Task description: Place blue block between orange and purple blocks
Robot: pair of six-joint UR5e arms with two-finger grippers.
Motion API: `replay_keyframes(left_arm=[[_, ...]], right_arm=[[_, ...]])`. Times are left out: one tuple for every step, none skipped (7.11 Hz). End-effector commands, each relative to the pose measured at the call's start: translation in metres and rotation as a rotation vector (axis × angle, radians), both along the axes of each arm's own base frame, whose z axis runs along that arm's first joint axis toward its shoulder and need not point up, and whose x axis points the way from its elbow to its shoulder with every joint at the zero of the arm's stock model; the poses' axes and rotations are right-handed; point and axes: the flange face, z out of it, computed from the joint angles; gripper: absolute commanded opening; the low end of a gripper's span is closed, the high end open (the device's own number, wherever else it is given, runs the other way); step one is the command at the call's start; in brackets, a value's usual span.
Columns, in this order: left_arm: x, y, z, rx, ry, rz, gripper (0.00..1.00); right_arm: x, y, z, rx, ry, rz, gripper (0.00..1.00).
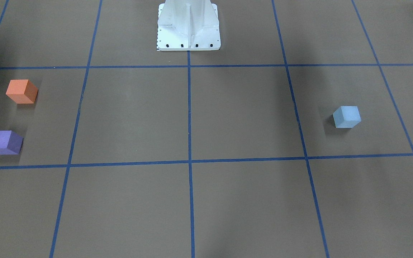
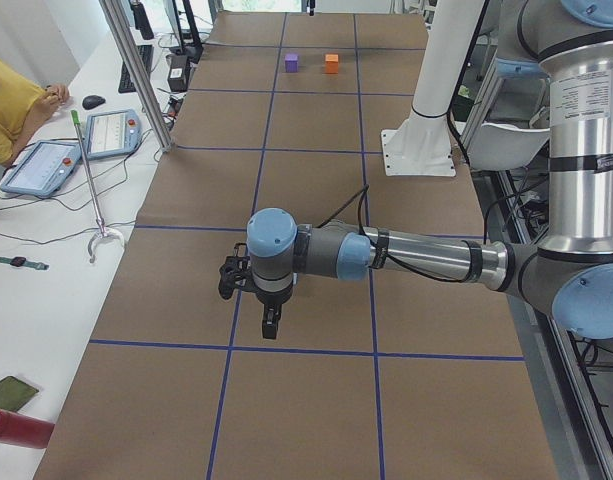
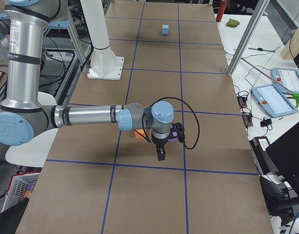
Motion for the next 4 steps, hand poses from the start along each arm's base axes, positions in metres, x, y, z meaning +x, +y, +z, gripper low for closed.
replay_keyframes(left_arm=[[0.085, -0.012, -0.023, 0.001, 0.032, 0.010, 1.00], [0.132, -0.008, -0.030, 0.006, 0.053, 0.048, 1.00], [0.177, -0.012, -0.040, 0.047, 0.011, 0.100, 1.00], [0.207, -0.016, -0.049, 0.045, -0.005, 0.103, 1.00]], right_arm=[[-0.005, -0.001, -0.002, 0.010, -0.028, -0.009, 1.00], [-0.005, 0.000, -0.002, 0.013, -0.029, -0.010, 1.00], [-0.005, 0.000, -0.003, 0.015, -0.033, -0.011, 1.00], [-0.006, -0.001, -0.005, 0.019, -0.035, -0.010, 1.00]])
